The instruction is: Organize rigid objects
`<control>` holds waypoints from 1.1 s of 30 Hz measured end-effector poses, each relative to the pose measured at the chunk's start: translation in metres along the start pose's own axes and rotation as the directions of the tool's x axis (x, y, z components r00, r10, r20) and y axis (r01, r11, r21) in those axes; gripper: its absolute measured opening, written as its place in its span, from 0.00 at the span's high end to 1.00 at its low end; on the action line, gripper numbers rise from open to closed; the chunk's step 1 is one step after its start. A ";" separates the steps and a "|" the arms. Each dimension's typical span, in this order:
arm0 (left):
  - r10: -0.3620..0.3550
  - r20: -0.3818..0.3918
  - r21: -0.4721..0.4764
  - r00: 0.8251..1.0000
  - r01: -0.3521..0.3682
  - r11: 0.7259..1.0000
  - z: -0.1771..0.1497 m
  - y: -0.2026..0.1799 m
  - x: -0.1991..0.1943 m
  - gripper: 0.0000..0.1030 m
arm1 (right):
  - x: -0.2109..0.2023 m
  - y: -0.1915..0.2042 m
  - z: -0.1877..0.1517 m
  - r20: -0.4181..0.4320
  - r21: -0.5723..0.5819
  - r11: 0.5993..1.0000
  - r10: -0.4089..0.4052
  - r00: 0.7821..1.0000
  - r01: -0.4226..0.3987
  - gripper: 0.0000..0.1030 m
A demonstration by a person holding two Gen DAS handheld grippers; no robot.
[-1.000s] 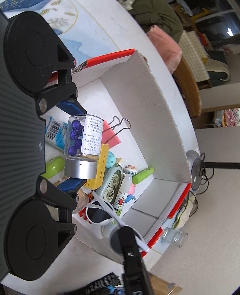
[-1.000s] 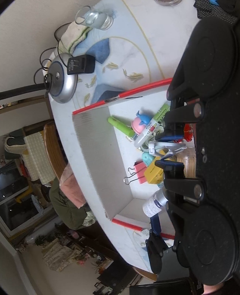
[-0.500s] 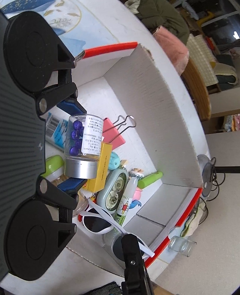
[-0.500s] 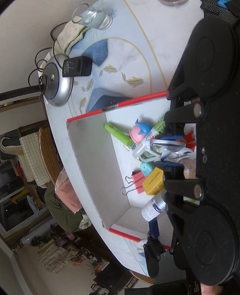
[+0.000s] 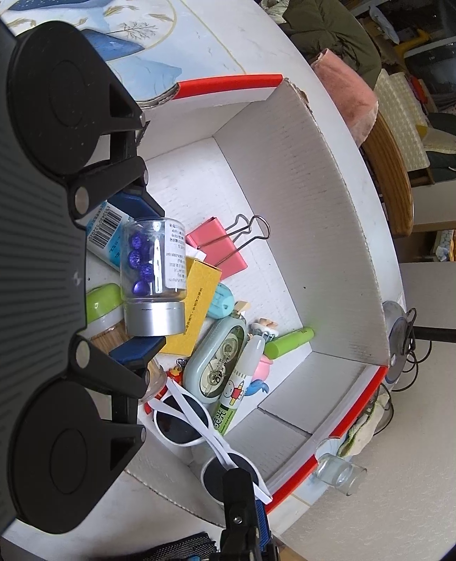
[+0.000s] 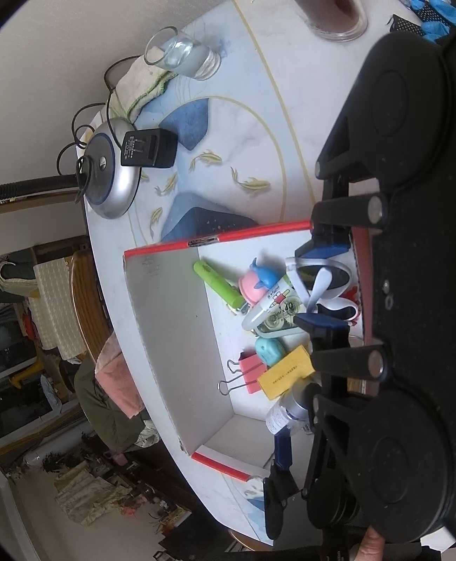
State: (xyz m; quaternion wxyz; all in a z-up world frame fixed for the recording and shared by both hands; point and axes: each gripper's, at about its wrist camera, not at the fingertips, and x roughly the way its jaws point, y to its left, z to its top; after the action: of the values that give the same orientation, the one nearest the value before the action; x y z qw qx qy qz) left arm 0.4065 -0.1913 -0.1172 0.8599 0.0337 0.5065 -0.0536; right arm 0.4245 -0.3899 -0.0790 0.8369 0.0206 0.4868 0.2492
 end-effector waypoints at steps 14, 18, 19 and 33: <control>-0.057 0.122 -0.054 0.991 0.064 0.997 -0.018 0.003 -0.045 0.17 | -0.027 0.016 -0.005 0.053 -0.071 0.997 0.032 0.998 -0.028 0.32; -0.077 0.168 -0.073 0.983 0.090 0.993 -0.027 0.008 -0.064 0.17 | -0.035 0.028 -0.010 0.069 -0.095 0.994 0.057 0.996 -0.051 0.25; -0.078 0.178 -0.073 0.981 0.092 0.993 -0.029 0.009 -0.069 0.17 | -0.037 0.031 -0.011 0.073 -0.101 0.993 0.064 0.995 -0.056 0.25; -0.126 0.332 -0.073 0.935 0.159 0.985 -0.063 0.027 -0.145 0.06 | -0.078 0.087 -0.036 0.226 -0.149 0.986 0.111 0.968 -0.078 0.08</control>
State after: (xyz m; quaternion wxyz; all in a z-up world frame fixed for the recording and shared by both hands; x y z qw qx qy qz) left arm 0.2858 -0.1493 -0.0205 0.9263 -0.0548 0.3603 -0.0957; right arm 0.3290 -0.3553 -0.0115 0.8748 0.0145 0.3652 0.3179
